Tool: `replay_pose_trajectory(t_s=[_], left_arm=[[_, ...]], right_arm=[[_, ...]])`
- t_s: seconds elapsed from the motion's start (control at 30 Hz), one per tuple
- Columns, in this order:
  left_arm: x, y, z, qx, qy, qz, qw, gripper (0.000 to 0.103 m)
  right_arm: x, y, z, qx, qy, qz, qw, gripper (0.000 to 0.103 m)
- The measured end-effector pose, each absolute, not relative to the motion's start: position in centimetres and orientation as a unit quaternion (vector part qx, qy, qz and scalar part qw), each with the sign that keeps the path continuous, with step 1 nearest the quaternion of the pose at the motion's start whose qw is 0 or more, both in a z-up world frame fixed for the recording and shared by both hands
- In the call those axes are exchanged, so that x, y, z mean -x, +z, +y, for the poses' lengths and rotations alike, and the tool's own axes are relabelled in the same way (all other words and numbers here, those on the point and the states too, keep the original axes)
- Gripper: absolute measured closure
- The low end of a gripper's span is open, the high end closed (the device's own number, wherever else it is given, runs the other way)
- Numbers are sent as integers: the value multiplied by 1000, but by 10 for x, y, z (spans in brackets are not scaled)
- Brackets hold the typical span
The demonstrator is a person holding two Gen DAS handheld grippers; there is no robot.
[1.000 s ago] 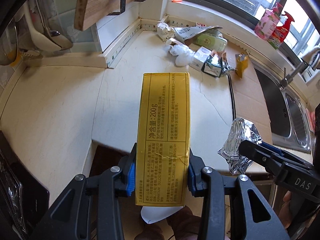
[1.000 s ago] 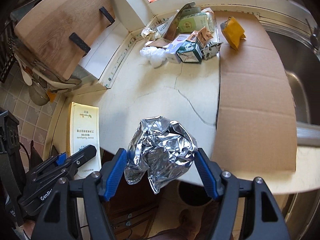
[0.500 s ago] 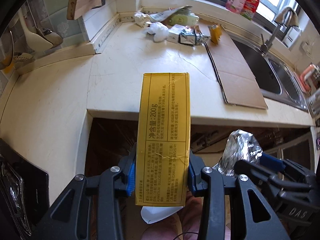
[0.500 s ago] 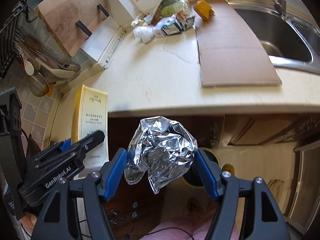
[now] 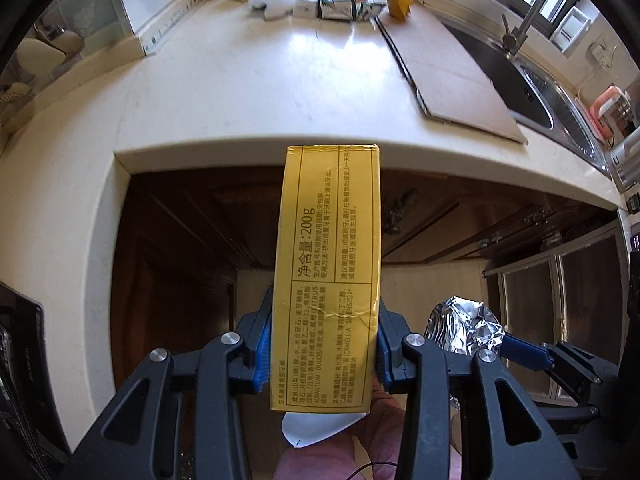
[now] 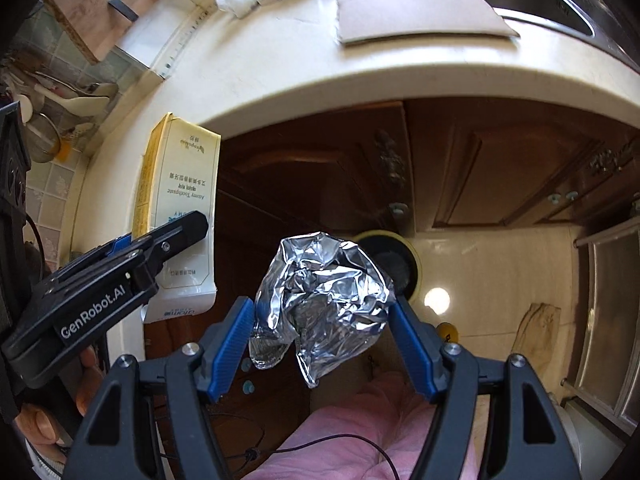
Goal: Collect trash
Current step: 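Carry the yellow box and foil down over the floor trash bin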
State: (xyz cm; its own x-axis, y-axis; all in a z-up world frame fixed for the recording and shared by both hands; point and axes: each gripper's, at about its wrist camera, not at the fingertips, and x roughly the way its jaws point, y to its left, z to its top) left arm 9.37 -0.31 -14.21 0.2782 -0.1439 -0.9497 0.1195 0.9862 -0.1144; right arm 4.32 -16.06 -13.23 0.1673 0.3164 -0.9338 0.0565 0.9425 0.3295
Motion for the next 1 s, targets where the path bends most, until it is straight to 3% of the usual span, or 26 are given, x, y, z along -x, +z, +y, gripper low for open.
replay_pose_trajectory(t_s=[0.4, 0.77, 1.0], left_arm=[[-80, -286, 0, 34, -56, 650, 757, 64], [-76, -436, 21, 52, -38, 658, 750, 64], [-81, -507, 17, 55, -70, 668, 739, 64]], right_arm=[[-47, -269, -171, -124, 74, 701, 699, 33], [-68, -415, -167, -100, 86, 713, 688, 32], [-79, -480, -168, -107, 103, 723, 675, 33]])
